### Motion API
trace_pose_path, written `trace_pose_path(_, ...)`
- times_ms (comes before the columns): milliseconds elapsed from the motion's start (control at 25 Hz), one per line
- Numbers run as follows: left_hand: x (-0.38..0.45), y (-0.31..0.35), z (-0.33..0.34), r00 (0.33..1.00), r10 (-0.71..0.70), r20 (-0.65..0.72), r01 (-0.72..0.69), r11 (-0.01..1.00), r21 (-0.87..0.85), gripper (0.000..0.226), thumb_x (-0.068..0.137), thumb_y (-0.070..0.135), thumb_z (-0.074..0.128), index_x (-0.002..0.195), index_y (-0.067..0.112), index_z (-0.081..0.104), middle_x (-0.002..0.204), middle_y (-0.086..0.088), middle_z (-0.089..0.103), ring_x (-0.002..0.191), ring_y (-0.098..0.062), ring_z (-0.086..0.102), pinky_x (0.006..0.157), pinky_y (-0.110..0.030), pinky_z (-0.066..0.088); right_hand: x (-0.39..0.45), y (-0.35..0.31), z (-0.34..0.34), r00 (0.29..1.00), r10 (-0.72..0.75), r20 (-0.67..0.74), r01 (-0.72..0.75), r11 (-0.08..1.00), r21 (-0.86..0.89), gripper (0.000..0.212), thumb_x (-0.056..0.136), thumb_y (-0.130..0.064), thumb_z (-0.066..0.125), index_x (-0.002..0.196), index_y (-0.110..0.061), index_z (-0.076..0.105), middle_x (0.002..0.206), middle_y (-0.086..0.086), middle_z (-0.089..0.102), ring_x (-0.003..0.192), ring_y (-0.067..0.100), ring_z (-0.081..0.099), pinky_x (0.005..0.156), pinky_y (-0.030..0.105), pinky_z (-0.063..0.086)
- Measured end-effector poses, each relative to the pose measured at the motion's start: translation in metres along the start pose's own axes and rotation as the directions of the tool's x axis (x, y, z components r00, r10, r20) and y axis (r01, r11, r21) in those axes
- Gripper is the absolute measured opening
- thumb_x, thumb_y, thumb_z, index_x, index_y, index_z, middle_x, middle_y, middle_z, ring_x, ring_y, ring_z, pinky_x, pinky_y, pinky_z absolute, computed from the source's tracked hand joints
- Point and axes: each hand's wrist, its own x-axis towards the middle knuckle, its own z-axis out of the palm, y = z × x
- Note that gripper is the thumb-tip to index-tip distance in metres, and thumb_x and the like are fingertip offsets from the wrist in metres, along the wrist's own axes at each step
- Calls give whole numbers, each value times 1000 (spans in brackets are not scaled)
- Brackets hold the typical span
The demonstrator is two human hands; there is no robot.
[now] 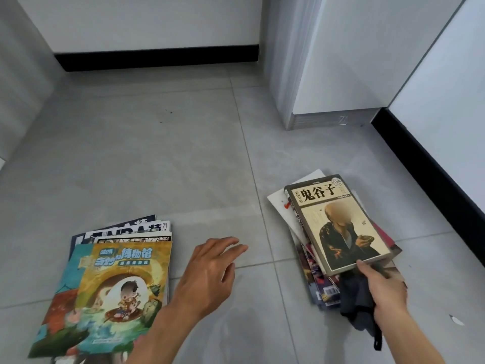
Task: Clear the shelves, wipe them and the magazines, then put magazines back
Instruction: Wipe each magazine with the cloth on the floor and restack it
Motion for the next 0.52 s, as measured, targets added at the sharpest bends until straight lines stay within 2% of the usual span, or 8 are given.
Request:
trace_pose_path(40, 0, -3, 1, 1000, -23, -8, 23, 1000, 14, 45, 77, 9, 69, 121, 23, 68, 122, 5, 66, 110, -11, 54, 91, -27, 44, -10, 1, 1, 996, -44, -81, 37, 995, -91, 37, 83, -31, 78, 109, -10, 62, 113, 16, 67, 99, 33, 61, 91, 44, 50)
trace_pose_path(80, 0, -7, 0, 996, -81, -21, 82, 997, 17, 43, 78, 12, 67, 120, 23, 68, 121, 6, 66, 109, -11, 55, 91, -26, 44, -22, 1, 4, 992, -84, -90, 74, 992, -101, 38, 83, -33, 78, 108, -12, 60, 110, 14, 65, 100, 34, 60, 92, 46, 50)
trace_pose_path(160, -6, -22, 0, 951, -307, -44, 303, 950, -75, 40, 81, 16, 62, 120, 22, 68, 121, 6, 66, 110, -13, 57, 95, -23, 42, -50, -1, 14, 993, -93, 71, 95, 995, -16, 34, 81, -29, 81, 103, -13, 61, 102, 10, 66, 96, 31, 61, 89, 44, 50)
trace_pose_path(200, -12, -35, -4, 882, -471, -36, 460, 873, -159, 39, 82, 18, 62, 121, 22, 67, 121, 5, 66, 111, -14, 57, 98, -24, 42, -65, 1, 23, 977, -76, 200, 79, 997, -10, 28, 80, -26, 81, 100, -13, 64, 100, 10, 68, 94, 29, 63, 87, 43, 50)
trace_pose_path(280, -29, -63, -21, 639, -768, -40, 728, 620, -292, 42, 82, 26, 60, 124, 27, 63, 124, 3, 65, 112, -19, 59, 100, -37, 47, -96, 3, 43, 905, -17, 425, 39, 998, -43, 15, 82, -18, 78, 94, -14, 70, 101, 12, 69, 88, 22, 62, 83, 38, 46)
trace_pose_path(320, -41, -79, -33, 502, -863, -59, 828, 500, -253, 45, 82, 30, 60, 126, 29, 60, 127, 1, 63, 113, -23, 59, 98, -43, 49, -108, 4, 54, 857, 27, 515, -5, 999, -44, 11, 83, -15, 76, 93, -13, 71, 102, 13, 70, 85, 18, 62, 80, 34, 46)
trace_pose_path(440, -82, -123, -68, 190, -975, -120, 980, 180, 90, 67, 81, 44, 67, 138, 22, 42, 138, -9, 50, 127, -34, 45, 105, -53, 38, -135, 12, 81, 704, 210, 679, -289, 957, 4, 19, 80, -20, 68, 96, -9, 68, 86, 12, 74, 69, 18, 71, 58, 26, 54)
trace_pose_path(520, -106, -140, -84, 8, -998, -65, 998, 4, 56, 92, 72, 62, 71, 143, 18, 32, 143, -13, 42, 132, -38, 38, 108, -55, 32, -148, 15, 88, 632, 294, 717, -461, 886, 43, 22, 88, -24, 61, 100, -6, 66, 73, 11, 74, 59, 18, 72, 50, 24, 55)
